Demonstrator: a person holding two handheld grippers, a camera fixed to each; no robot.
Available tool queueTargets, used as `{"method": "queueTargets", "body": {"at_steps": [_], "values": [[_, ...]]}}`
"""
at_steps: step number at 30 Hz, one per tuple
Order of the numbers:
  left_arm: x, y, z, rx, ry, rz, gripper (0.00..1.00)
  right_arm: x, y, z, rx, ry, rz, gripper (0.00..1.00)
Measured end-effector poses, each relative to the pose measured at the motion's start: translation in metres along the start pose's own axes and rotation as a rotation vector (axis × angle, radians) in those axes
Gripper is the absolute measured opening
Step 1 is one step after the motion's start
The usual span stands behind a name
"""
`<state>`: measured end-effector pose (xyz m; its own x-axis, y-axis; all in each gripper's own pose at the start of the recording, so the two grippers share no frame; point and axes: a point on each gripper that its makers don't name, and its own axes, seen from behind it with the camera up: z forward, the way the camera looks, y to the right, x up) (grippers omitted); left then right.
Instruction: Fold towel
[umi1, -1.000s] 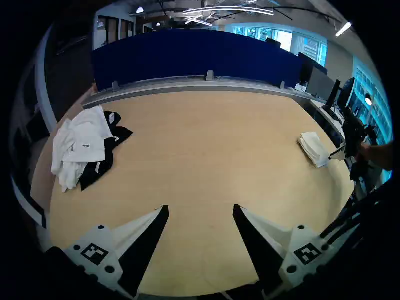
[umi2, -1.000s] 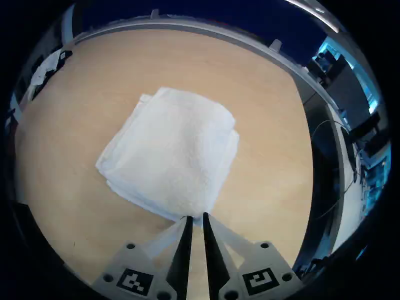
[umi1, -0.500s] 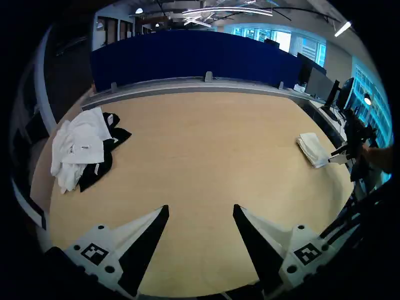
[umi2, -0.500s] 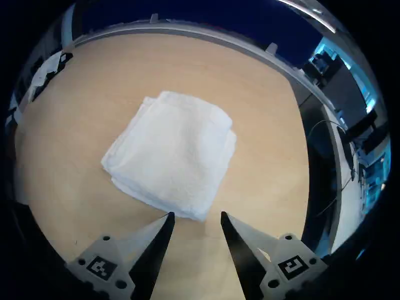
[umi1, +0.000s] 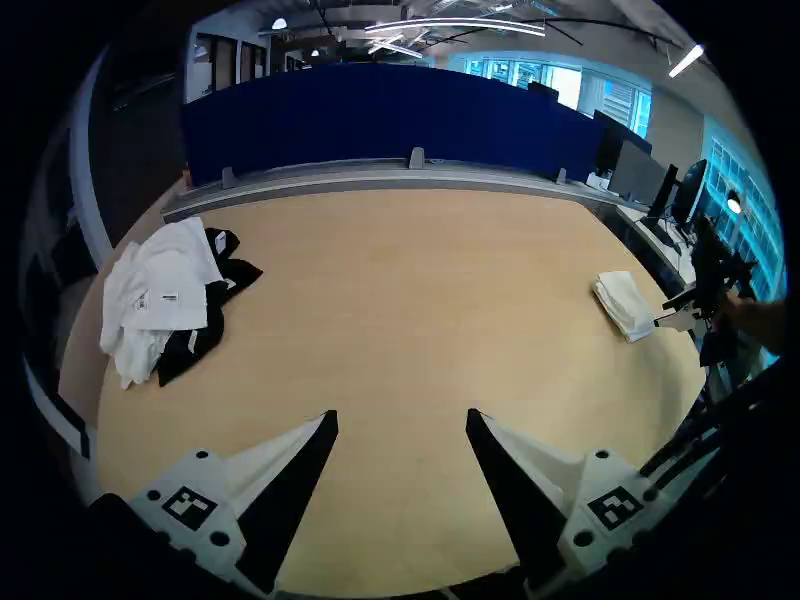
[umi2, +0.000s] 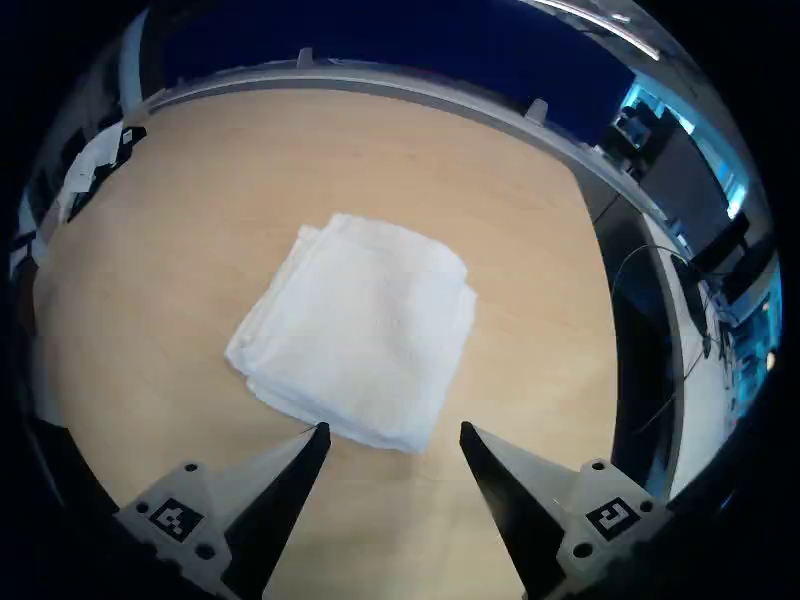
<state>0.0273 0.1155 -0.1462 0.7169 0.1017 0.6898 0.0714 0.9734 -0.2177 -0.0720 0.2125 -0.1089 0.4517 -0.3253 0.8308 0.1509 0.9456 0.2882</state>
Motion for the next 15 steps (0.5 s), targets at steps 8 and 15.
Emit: {"method": "queueTargets", "body": {"at_steps": [8,15], "values": [[0.005,-0.005,0.001,-0.003,0.019,-0.006,0.95,0.019,-0.008,-0.011,-0.029,0.097,0.047,1.00],[0.013,-0.008,0.002,-0.008,0.046,-0.007,0.95,0.056,-0.019,-0.032,-0.057,0.287,0.122,1.00]]}}
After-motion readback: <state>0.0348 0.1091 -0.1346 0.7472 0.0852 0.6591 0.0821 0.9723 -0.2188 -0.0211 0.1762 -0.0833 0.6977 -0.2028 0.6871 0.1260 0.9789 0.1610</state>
